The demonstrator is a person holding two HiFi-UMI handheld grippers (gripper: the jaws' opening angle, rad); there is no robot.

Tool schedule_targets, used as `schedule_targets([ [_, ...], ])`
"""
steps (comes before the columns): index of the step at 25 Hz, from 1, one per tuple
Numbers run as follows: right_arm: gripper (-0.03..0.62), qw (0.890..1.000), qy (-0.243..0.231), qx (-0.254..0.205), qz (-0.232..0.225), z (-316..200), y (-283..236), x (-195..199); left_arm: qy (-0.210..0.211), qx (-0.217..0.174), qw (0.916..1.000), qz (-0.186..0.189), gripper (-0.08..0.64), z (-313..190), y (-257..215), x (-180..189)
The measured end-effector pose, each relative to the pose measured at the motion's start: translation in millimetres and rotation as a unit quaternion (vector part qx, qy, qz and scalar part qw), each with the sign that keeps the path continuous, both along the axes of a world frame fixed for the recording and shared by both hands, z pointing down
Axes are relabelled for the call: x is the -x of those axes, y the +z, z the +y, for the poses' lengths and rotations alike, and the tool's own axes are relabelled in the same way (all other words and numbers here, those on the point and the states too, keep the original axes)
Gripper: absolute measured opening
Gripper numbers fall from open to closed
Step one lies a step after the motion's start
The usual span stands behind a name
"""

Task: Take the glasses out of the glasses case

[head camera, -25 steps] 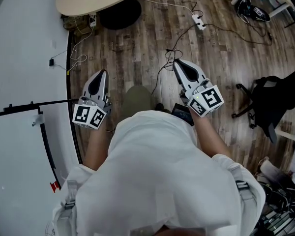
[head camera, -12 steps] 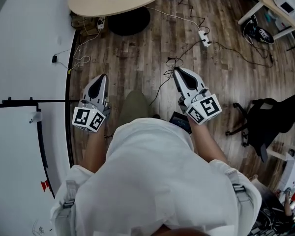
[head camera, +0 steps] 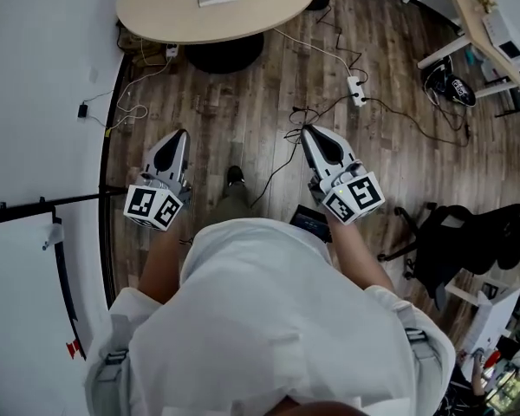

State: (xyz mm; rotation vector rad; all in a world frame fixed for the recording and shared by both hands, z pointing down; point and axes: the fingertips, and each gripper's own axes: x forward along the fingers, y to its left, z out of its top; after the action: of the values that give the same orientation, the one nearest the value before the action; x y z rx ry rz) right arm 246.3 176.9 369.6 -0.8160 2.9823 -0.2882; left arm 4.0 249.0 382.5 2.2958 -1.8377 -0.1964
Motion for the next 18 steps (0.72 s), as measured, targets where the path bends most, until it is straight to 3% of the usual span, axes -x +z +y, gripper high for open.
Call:
schedule_targets([
  [10, 0.029, 1.000, 0.012, -0.001, 0.025, -119, -9, 95, 0.018, 0.001, 0.9998, 0.011, 0.012, -125, 3, 93],
  [18, 0.029, 0.999, 0.033, 0.005, 0.019, -184, -10, 133, 0.024, 0.006, 0.9994, 0.025, 0.011, -187, 15, 137],
])
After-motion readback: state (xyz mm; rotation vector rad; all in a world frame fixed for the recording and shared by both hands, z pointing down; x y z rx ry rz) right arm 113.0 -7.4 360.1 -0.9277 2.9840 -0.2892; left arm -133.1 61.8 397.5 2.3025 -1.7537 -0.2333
